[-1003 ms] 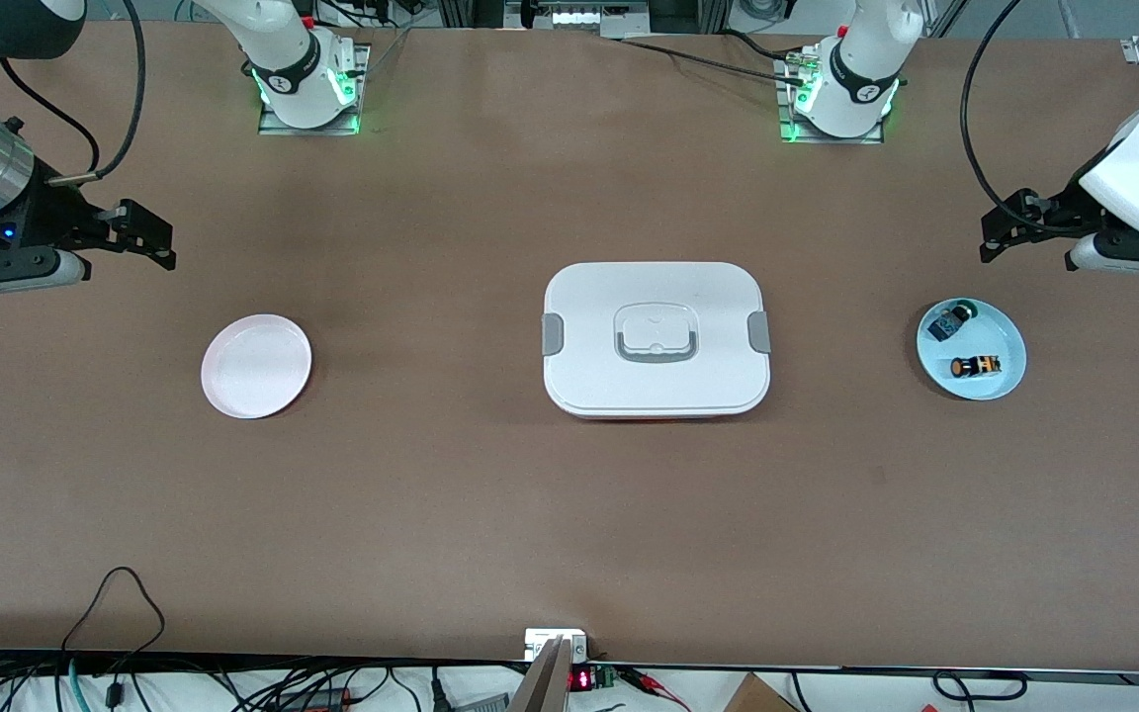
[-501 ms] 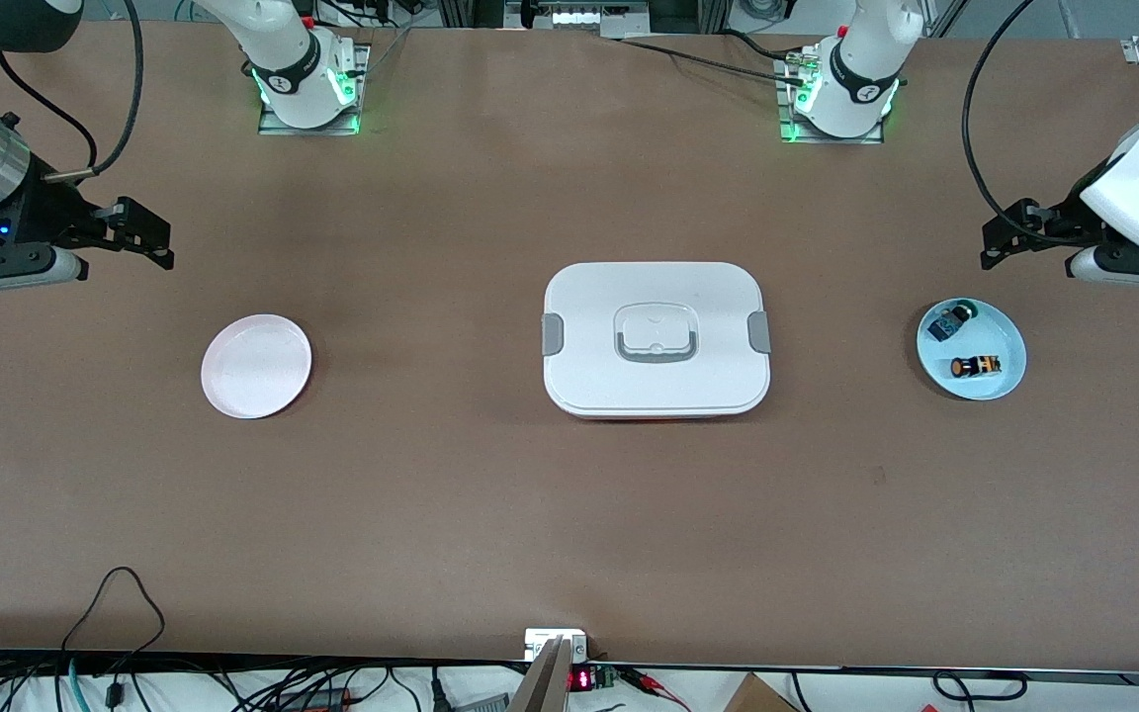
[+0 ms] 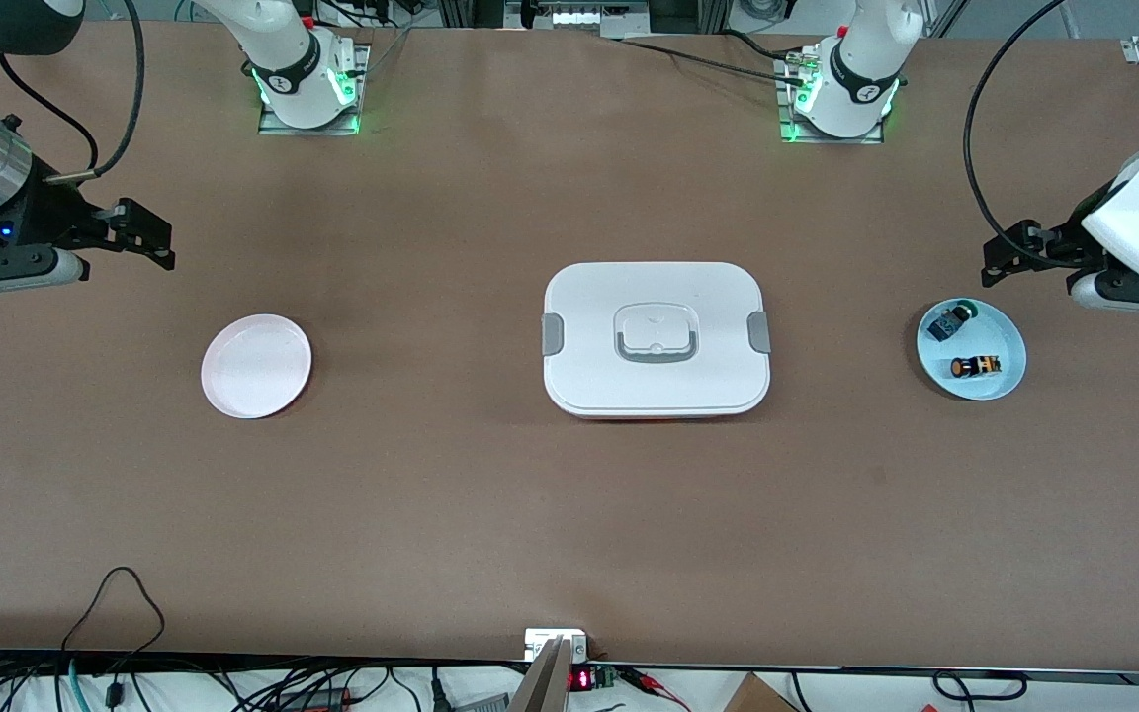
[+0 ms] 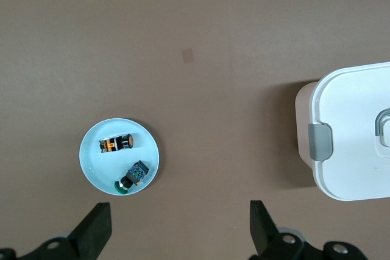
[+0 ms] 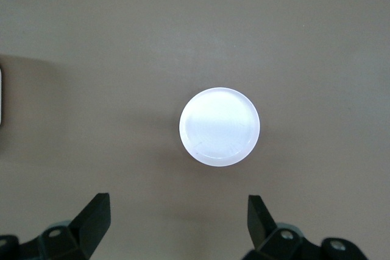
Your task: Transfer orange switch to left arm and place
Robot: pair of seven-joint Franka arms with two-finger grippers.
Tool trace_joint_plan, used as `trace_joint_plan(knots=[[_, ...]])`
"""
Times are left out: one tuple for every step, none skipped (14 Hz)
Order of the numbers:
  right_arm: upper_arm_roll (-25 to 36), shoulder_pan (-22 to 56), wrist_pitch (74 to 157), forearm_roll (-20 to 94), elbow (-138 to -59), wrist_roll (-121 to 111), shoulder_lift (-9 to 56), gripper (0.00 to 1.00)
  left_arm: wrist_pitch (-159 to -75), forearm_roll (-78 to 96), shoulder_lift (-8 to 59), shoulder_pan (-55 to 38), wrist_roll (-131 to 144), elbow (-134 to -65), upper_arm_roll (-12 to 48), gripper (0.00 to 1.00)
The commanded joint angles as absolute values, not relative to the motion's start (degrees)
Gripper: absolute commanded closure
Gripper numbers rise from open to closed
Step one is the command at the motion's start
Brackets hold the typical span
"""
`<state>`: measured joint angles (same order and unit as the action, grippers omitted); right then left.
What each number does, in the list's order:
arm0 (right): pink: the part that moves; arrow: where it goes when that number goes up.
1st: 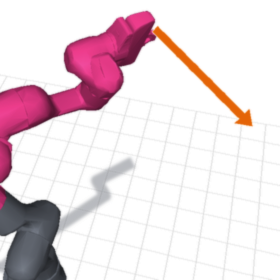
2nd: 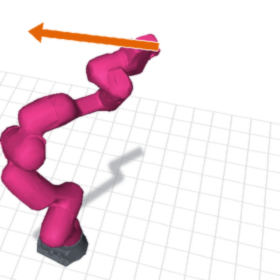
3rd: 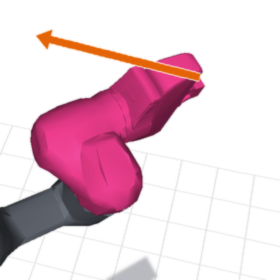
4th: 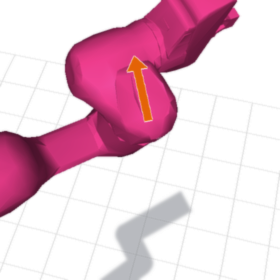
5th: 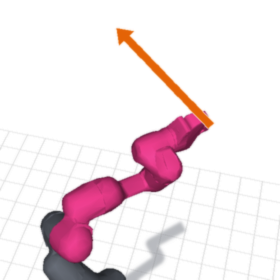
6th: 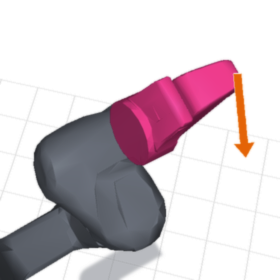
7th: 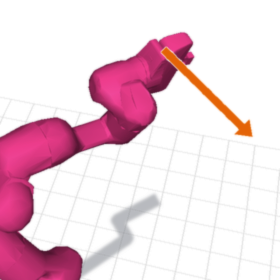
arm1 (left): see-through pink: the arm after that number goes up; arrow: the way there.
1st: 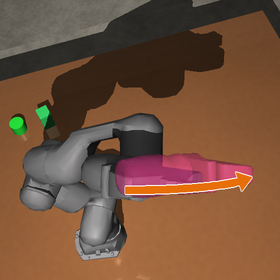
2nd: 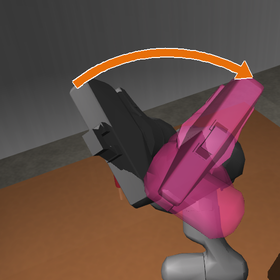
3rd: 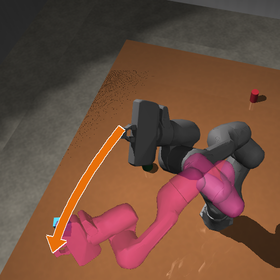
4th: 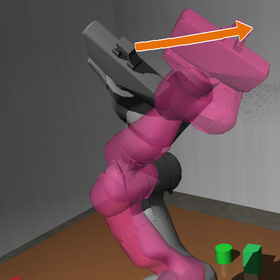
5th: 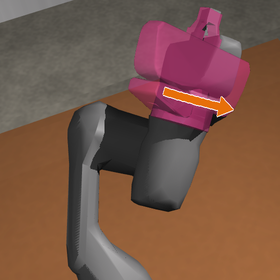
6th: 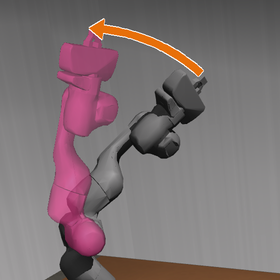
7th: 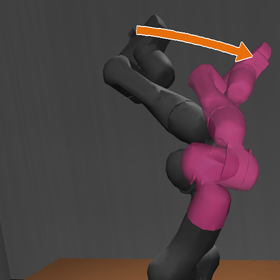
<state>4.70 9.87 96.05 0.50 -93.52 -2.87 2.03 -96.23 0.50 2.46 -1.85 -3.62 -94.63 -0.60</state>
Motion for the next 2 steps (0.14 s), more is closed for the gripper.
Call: trace_joint_plan(knots=[[4.83, 9.93, 94.83, 0.26, -92.11, -2.64, 2.72, 0.0, -94.57, 1.41, 3.43, -2.02, -4.57, -92.46, -0.7, 0.0], [4.83, 9.93, 94.83, 0.18, -92.11, -2.64, 2.72, 0.0, -94.57, 1.41, 3.43, -2.02, -4.48, -92.46, -0.7, 0.0]])
